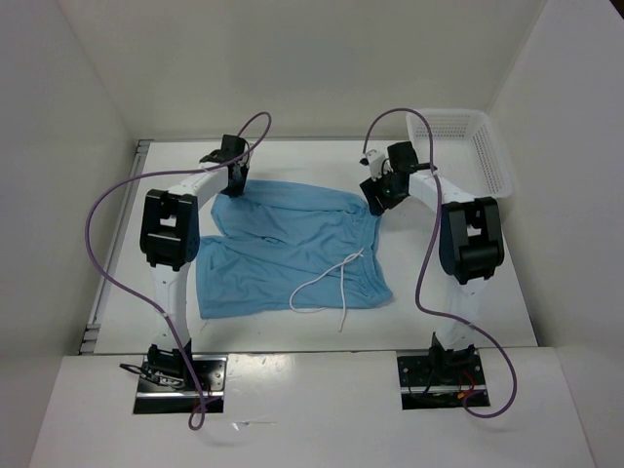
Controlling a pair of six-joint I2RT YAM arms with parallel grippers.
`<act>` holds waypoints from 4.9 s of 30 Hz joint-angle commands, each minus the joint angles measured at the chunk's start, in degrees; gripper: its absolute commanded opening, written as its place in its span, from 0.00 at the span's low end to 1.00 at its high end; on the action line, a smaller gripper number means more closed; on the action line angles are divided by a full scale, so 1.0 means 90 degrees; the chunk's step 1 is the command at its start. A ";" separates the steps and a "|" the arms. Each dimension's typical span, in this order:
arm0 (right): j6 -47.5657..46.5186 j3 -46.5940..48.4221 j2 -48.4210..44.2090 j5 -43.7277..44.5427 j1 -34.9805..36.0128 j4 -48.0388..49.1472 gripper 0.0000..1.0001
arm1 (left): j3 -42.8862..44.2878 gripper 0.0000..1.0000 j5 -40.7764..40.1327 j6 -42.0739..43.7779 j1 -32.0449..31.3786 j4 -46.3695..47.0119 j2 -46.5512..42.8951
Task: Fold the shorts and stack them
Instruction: Flatten the shorts out, then fold the shorts
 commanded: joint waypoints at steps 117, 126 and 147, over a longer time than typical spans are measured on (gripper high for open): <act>-0.2282 -0.3650 -0.2613 0.1099 0.2893 0.0104 0.00 | -0.2004 0.27 0.2259 0.0018 0.1258 -0.2868 -0.1140; -0.2419 -0.3290 -0.1638 0.1382 0.2834 0.0806 0.00 | 0.0208 0.03 0.2045 0.0018 0.1258 -0.2487 0.0022; 0.1932 -0.0152 -0.1673 0.1179 0.1763 0.0261 0.35 | 0.0746 0.95 0.3089 0.0018 0.1707 -0.2222 -0.1470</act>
